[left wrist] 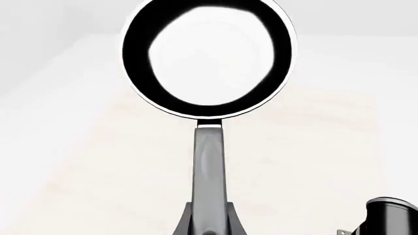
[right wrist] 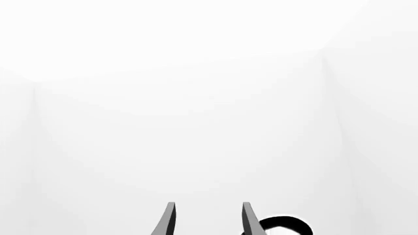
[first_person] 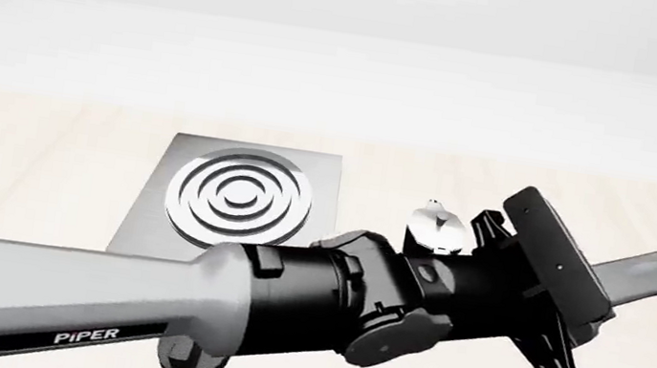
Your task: Put the frying pan on the stove.
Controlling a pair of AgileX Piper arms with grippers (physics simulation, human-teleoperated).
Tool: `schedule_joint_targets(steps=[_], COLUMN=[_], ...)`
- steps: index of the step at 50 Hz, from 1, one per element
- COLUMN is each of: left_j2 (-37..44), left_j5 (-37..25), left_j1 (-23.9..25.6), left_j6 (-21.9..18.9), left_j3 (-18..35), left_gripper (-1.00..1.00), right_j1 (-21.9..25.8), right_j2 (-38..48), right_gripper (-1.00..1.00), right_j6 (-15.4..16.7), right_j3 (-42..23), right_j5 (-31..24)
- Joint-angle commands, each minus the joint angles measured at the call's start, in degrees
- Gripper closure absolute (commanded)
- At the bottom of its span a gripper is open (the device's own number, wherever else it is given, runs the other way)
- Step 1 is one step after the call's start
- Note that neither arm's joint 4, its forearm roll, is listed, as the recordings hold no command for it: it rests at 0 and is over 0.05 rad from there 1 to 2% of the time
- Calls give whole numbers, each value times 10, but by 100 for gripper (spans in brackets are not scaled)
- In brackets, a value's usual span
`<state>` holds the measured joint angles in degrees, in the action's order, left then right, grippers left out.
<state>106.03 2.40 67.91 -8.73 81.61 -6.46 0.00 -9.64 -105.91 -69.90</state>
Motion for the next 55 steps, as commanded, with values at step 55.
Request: schedule_joint_targets(steps=[55], left_j2=[-178], left_j5=[-14], left_j1=[-145], left_j6=[-57], left_j3=[-89], left_gripper=[100], right_j1=[22], right_j2=[0], right_gripper=[-100], right_j6=[-4], right_j3=[2], right_j5=[0])
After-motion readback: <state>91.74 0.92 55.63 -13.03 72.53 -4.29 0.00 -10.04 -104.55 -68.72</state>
